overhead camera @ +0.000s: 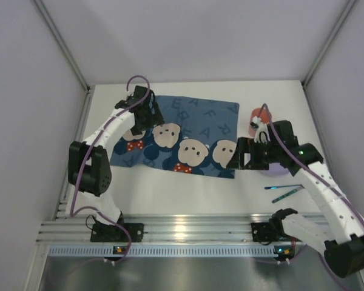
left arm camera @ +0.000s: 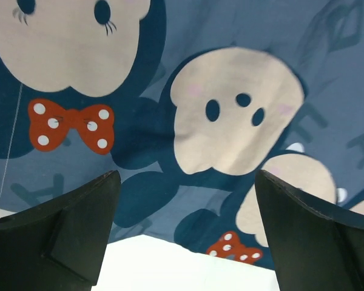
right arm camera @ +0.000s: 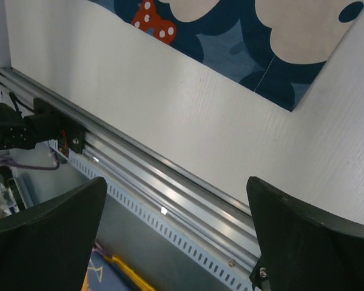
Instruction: Set the dinner table for one person
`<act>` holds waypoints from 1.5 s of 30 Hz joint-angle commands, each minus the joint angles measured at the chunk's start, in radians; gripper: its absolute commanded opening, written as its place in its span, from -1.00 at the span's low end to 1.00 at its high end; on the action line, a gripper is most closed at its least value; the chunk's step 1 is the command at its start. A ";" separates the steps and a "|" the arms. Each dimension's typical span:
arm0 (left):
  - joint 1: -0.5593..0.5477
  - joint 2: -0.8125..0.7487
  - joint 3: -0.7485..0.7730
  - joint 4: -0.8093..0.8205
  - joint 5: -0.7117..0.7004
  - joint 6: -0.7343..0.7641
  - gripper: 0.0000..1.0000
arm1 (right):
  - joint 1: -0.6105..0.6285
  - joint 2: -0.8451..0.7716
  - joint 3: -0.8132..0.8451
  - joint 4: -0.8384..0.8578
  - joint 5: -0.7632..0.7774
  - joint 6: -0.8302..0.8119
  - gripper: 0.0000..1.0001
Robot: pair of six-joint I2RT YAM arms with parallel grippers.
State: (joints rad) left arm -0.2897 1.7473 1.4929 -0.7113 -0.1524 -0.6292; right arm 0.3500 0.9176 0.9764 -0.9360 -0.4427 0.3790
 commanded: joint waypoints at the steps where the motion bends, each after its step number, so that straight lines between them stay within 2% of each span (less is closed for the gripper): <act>1: 0.000 0.020 -0.035 0.021 0.016 0.049 0.94 | 0.014 0.178 0.031 0.247 -0.095 0.063 0.98; 5: 0.030 0.044 -0.037 0.039 0.057 0.043 0.94 | 0.014 0.406 0.113 0.336 -0.126 0.064 0.86; 7: 0.040 0.063 -0.026 0.032 0.077 0.045 0.92 | 0.018 0.542 0.181 0.344 -0.126 0.054 0.68; 8: 0.046 0.069 -0.008 0.009 0.082 0.048 0.92 | 0.024 0.587 0.205 0.348 -0.126 0.038 0.51; 9: 0.049 0.078 -0.002 0.006 0.085 0.051 0.91 | 0.027 0.631 0.246 0.345 -0.120 0.032 0.02; 12: 0.053 0.078 0.004 0.001 0.089 0.059 0.90 | 0.033 0.788 0.292 0.333 -0.105 0.020 -0.58; 13: 0.055 0.070 0.004 0.003 0.093 0.062 0.90 | 0.033 0.852 0.309 0.332 -0.090 0.021 -0.88; 14: 0.058 0.069 0.003 0.001 0.096 0.062 0.90 | 0.037 0.880 0.315 0.321 -0.077 0.018 -1.00; 19: 0.076 0.037 -0.017 0.003 0.091 0.083 0.90 | 0.052 0.986 0.275 0.310 0.037 0.005 -1.00; 24: 0.109 0.015 -0.068 0.012 0.094 0.094 0.90 | 0.081 0.983 0.214 0.292 0.177 -0.006 -1.00; 28: 0.130 -0.011 -0.120 0.032 0.096 0.094 0.90 | 0.076 0.925 0.124 0.272 0.309 0.008 -1.00; 34: 0.135 -0.069 -0.212 0.052 0.080 0.086 0.90 | 0.015 0.830 0.012 0.244 0.403 0.037 -1.00; 45: 0.133 -0.187 -0.401 0.058 0.063 -0.004 0.86 | 0.003 0.716 0.057 0.117 0.518 0.000 -1.00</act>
State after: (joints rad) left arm -0.1558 1.6268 1.1297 -0.6762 -0.0689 -0.5930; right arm 0.3630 1.6894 1.0130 -0.7326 -0.0288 0.4034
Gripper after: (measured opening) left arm 0.935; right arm 0.004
